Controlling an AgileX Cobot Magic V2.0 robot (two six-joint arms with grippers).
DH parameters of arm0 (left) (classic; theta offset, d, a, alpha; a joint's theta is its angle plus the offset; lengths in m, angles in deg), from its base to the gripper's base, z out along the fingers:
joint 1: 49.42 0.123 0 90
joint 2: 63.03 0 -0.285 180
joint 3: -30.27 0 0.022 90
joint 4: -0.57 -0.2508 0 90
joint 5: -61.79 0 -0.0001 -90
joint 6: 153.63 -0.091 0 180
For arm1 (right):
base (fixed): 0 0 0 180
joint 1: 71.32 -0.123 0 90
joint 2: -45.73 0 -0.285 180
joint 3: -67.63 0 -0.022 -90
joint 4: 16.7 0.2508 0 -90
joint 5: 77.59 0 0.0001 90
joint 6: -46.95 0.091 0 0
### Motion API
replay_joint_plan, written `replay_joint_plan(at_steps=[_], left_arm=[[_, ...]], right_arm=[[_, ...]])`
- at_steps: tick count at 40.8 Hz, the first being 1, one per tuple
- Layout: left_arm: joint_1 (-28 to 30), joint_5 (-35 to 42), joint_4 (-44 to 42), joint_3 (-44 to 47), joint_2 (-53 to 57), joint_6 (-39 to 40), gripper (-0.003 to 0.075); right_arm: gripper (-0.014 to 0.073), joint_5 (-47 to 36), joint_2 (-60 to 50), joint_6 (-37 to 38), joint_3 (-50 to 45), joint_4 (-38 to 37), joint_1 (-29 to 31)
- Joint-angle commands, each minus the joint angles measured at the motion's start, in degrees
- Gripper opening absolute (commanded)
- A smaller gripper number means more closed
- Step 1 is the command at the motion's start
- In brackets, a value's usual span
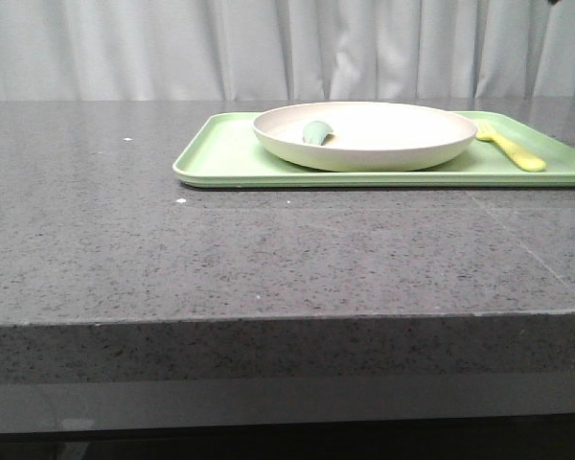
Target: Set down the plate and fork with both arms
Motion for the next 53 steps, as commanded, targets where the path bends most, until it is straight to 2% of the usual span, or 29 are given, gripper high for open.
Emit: replay_joint_plan(at_steps=[1, 5, 10, 23, 35, 44, 53], left_arm=[[-0.4, 5.0, -0.2, -1.5, -0.2, -0.1, -0.0018], [-0.4, 5.0, -0.2, -1.5, -0.2, -0.1, -0.0018], [-0.4, 5.0, -0.2, -1.5, -0.2, -0.1, -0.0018], [-0.4, 5.0, -0.2, -1.5, -0.2, -0.1, -0.0018], [-0.4, 5.0, -0.2, -1.5, -0.2, -0.1, -0.0018], [-0.4, 5.0, -0.2, -1.5, -0.2, -0.1, -0.0018], [-0.4, 5.0, -0.2, -1.5, -0.2, -0.1, -0.0018]], right_arm=[[-0.0113, -2.5, -5.3, -1.9, 1.7, -0.2, 0.2], [-0.0113, -2.6, -8.7, -4.3, 0.0, -0.2, -0.5], [-0.0113, -3.9, -15.9, -5.8, -7.1, -0.2, -1.9], [-0.0116, -21.2, -42.5, -6.2, -36.7, -0.2, -2.9], [-0.0116, -29.0, -64.7, -6.2, -57.2, -1.5, -2.9], [-0.0116, -30.3, -77.4, -6.2, -65.4, -2.3, -2.9], [-0.0116, -30.7, -80.2, -6.2, -66.3, -2.3, -2.9]])
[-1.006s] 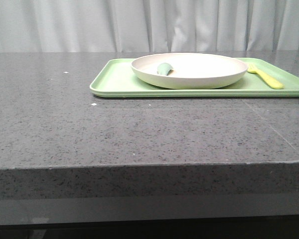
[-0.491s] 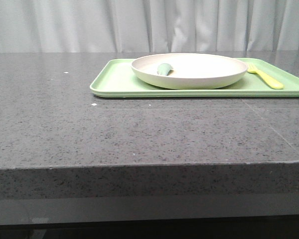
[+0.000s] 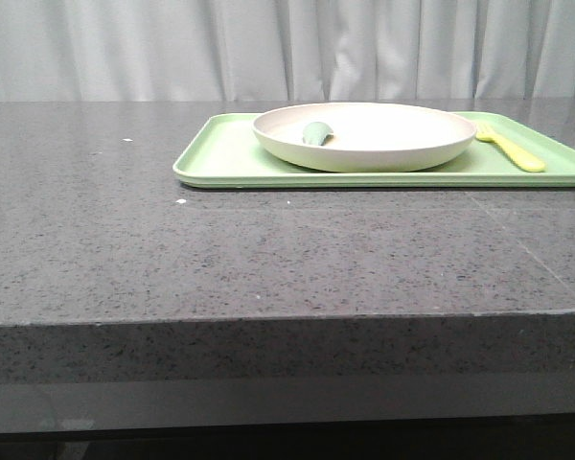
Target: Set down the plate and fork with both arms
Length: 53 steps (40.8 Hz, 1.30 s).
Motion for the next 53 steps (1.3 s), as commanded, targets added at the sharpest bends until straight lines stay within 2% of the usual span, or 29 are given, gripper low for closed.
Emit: replay_joint_plan(at_steps=[1, 45, 53], left_arm=[[-0.4, 5.0, -0.2, -1.5, -0.2, -0.1, -0.0018], [-0.4, 6.6, -0.3, -0.5, -0.2, -0.2, -0.0018], [-0.4, 12.5, 5.6, 2.5, 1.4, -8.6, -0.0018]], right_arm=[[-0.0116, -5.1, 0.4, -0.4, 1.4, -0.6, 0.0], [-0.0116, -5.1, 0.4, -0.4, 1.4, -0.6, 0.0], [-0.0116, -5.1, 0.4, -0.4, 1.4, -0.6, 0.0]])
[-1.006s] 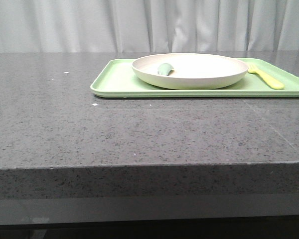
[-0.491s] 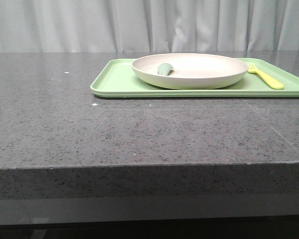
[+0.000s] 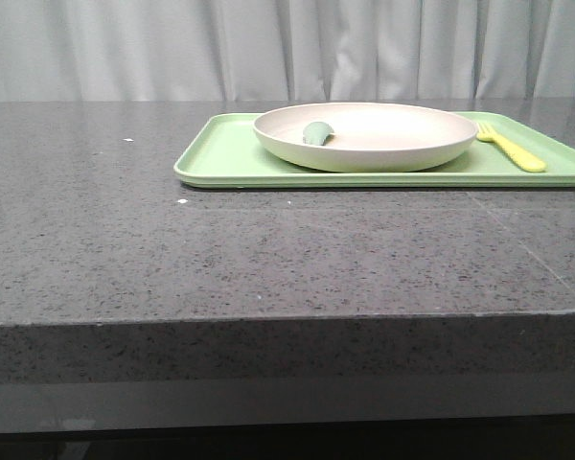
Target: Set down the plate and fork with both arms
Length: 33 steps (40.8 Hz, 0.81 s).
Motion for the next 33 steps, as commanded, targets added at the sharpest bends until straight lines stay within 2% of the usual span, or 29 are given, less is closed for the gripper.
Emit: replay_joint_plan(at_steps=[1, 7, 22, 28, 33], left_arm=[[-0.4, 8.5, 4.7, 0.0, 1.2, -4.8, -0.0018], [0.2, 9.3, 5.9, 3.7, 5.2, -5.6, -0.0018], [9.6, 9.3, 8.0, 18.9, 20.7, -5.6, -0.0018], [10.3, 9.3, 8.0, 23.4, 25.8, -5.6, -0.0018], [10.3, 11.0, 8.0, 26.2, 25.5, -5.6, -0.0018]], right_arm=[[-0.0116, -4.9, 0.6, -0.4, 1.5, -0.5, 0.0], [-0.0116, -4.9, 0.6, -0.4, 1.5, -0.5, 0.0], [-0.0116, -4.9, 0.6, -0.4, 1.5, -0.5, 0.0], [-0.0116, -4.9, 0.6, -0.4, 1.5, -0.5, 0.0], [-0.0116, -4.8, 0.6, -0.4, 1.5, -0.5, 0.0]])
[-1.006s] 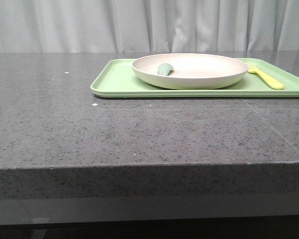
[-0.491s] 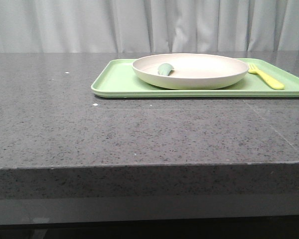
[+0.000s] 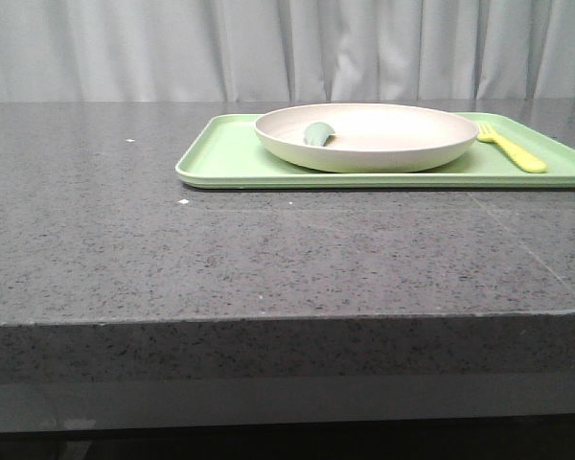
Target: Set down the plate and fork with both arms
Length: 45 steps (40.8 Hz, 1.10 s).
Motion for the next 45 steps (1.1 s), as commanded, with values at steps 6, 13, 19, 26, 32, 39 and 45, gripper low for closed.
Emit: replay_joint_plan(at_steps=[6, 13, 19, 26, 32, 39, 45], left_arm=[[0.0, 4.1, 0.6, 0.1, 1.3, -0.2, -0.0018], [0.0, 4.1, 0.6, 0.1, 1.2, -0.2, -0.0018], [0.0, 4.1, 0.6, 0.1, 1.2, -0.2, -0.0018], [0.0, 4.1, 0.6, 0.1, 1.2, -0.2, -0.0018], [0.0, 4.1, 0.6, 0.1, 1.2, -0.2, -0.0018], [0.0, 4.1, 0.6, 0.1, 1.2, -0.2, -0.0018], [0.0, 4.1, 0.6, 0.1, 1.2, -0.2, -0.0018]], right_arm=[[-0.0116, -4.8, 0.6, -0.4, 1.5, -0.4, 0.0], [-0.0116, -4.8, 0.6, -0.4, 1.5, -0.4, 0.0], [-0.0116, -4.8, 0.6, -0.4, 1.5, -0.4, 0.0], [-0.0116, -4.8, 0.6, -0.4, 1.5, -0.4, 0.0], [-0.0116, -4.8, 0.6, -0.4, 1.5, -0.4, 0.0], [-0.0116, -4.8, 0.6, -0.4, 1.5, -0.4, 0.0], [-0.0116, -4.5, 0.6, -0.4, 1.5, -0.5, 0.0]])
